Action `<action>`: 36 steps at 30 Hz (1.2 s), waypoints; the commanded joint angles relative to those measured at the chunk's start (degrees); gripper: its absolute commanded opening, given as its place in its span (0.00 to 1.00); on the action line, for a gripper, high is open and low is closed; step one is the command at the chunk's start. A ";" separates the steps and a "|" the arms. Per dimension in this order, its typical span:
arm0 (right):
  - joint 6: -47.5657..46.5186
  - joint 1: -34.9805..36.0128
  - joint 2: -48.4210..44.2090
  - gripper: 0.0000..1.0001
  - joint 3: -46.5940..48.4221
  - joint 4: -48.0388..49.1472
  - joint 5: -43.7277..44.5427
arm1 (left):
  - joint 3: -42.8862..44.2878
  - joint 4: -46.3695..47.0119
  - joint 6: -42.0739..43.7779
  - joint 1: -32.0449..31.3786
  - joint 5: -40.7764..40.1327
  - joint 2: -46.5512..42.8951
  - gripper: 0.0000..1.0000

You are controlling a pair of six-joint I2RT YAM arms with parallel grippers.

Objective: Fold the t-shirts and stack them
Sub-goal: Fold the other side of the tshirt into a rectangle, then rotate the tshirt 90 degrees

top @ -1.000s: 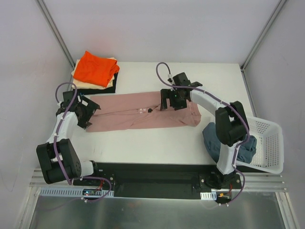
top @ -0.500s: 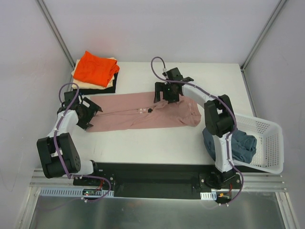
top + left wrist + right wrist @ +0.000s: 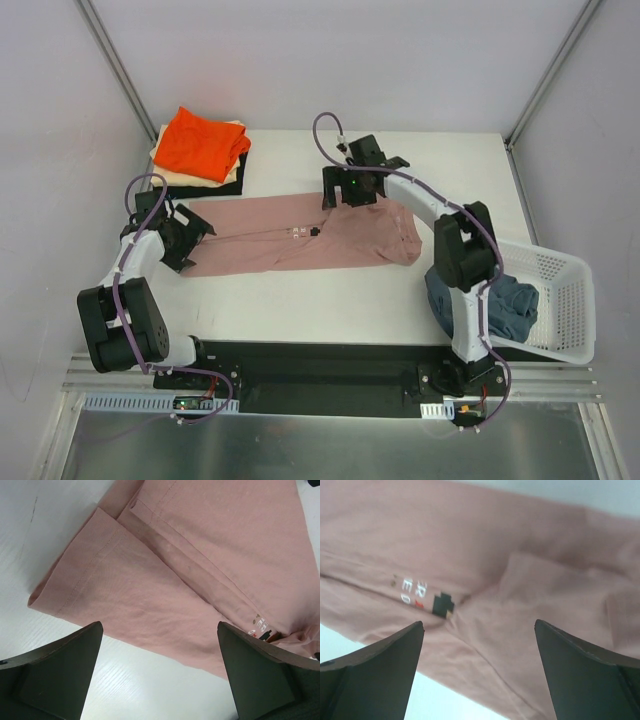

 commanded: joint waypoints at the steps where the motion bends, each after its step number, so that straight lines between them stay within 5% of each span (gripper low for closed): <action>1: -1.77 -0.01 -11.71 0.97 -10.84 -0.96 1.69 | 0.18 0.58 1.05 -0.35 2.31 0.21 0.99; 9: -1.15 -1.58 -4.97 0.97 -8.32 -0.87 5.81 | -0.53 1.46 0.87 -0.35 3.63 -0.23 0.99; 15: -3.79 -7.82 12.33 0.97 17.51 -9.04 10.12 | -0.79 1.72 1.22 -0.26 4.33 -0.93 0.99; 19: -4.84 -9.59 14.66 0.97 23.25 -7.03 0.48 | -1.23 1.98 0.61 -0.35 4.95 -2.16 0.99; 30: -9.42 -6.08 -9.68 0.97 -1.17 -0.34 8.01 | 4.38 3.83 -0.19 -7.10 3.82 -1.73 0.99; 36: 3.57 1.56 -19.62 0.97 -19.01 0.18 7.85 | 15.28 4.18 1.13 -9.31 2.75 11.09 0.99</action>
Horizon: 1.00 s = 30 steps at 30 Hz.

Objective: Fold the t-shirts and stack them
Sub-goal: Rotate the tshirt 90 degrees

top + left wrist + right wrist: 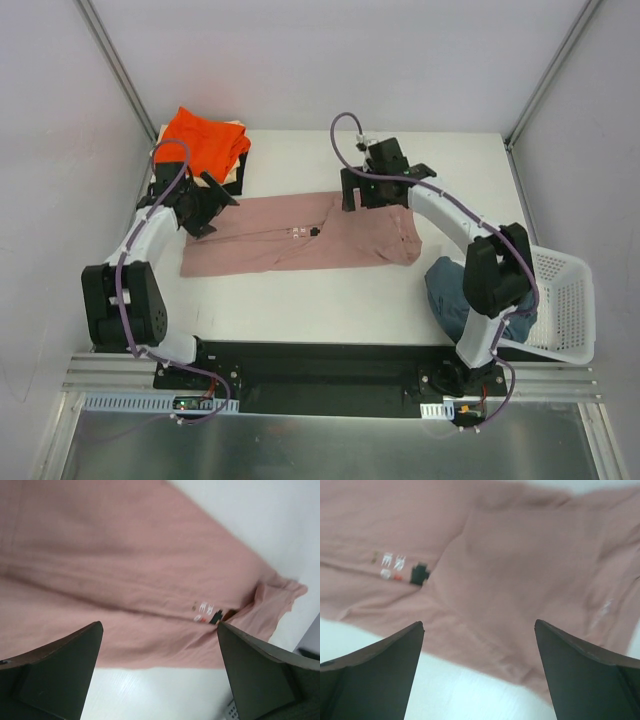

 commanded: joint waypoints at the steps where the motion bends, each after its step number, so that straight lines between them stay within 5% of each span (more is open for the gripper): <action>1: 11.90 5.02 -5.55 0.97 -9.64 -0.04 -0.97 | 8.84 1.78 1.31 -0.24 -0.77 9.46 0.99; 7: 17.03 6.09 -7.14 0.97 -20.12 3.83 -4.83 | 12.11 1.69 1.22 -0.59 3.36 21.94 0.99; 14: 17.83 -0.50 0.77 0.97 -17.93 2.52 -9.24 | 6.32 1.86 1.22 -1.21 1.71 21.35 0.99; 22: 15.89 -7.18 14.55 0.97 -1.17 -5.13 -14.77 | -5.46 3.09 -0.18 -5.60 0.99 13.00 0.99; 30: 12.21 -9.82 27.57 0.97 21.43 -19.80 -14.07 | -19.16 3.71 -6.76 -16.39 2.58 0.44 0.99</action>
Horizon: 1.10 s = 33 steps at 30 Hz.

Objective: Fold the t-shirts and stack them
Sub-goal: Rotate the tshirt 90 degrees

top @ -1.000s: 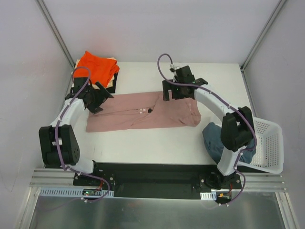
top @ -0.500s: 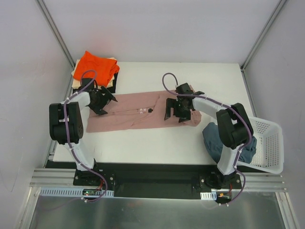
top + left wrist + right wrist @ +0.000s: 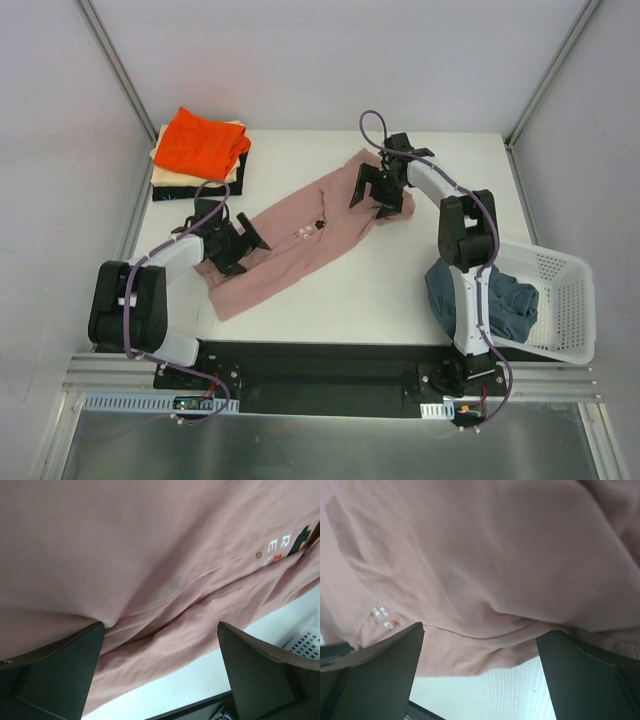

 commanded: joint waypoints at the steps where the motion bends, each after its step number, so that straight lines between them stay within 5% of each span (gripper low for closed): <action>1: -4.51 -0.64 7.88 0.97 9.70 -9.12 1.14 | -7.02 -4.40 -5.35 -6.97 0.48 -4.16 0.99; 8: -4.36 -0.64 17.21 0.97 26.94 -10.01 -2.19 | -11.86 5.84 -15.46 -19.18 2.42 -4.61 0.99; 18: 2.42 -0.73 21.17 0.97 31.61 4.39 -3.25 | -6.07 18.98 -25.92 -35.97 3.03 7.24 0.99; 26: 3.04 -1.43 19.77 0.97 32.49 8.89 -2.72 | 3.77 20.56 -25.32 -43.98 3.20 12.80 0.99; 33: -1.97 -1.79 6.69 0.97 25.12 5.29 -2.11 | 1.06 13.46 -17.50 -46.70 -9.93 -0.37 0.99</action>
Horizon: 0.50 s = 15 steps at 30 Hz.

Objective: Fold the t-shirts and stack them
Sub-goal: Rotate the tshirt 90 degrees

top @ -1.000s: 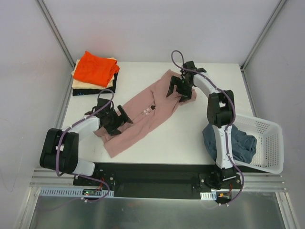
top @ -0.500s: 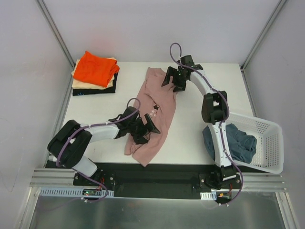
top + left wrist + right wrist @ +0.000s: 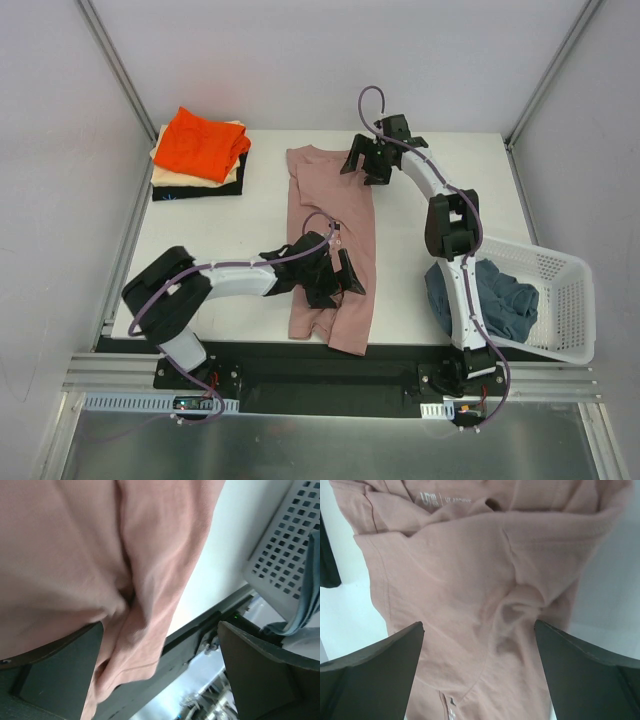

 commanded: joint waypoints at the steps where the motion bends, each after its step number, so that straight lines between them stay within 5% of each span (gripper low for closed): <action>1: -3.35 -0.19 -12.66 0.97 -4.94 -1.84 0.21 | -0.96 -7.95 7.44 -3.01 -12.88 -10.76 0.99; 11: -8.63 10.69 -29.98 0.97 -28.40 -6.85 11.00 | -2.53 -27.02 15.89 -1.54 -40.55 -31.76 0.99; 15: -5.12 14.83 -32.02 0.97 -35.27 -5.36 11.18 | -5.34 -28.96 16.77 7.39 -37.34 -36.79 0.99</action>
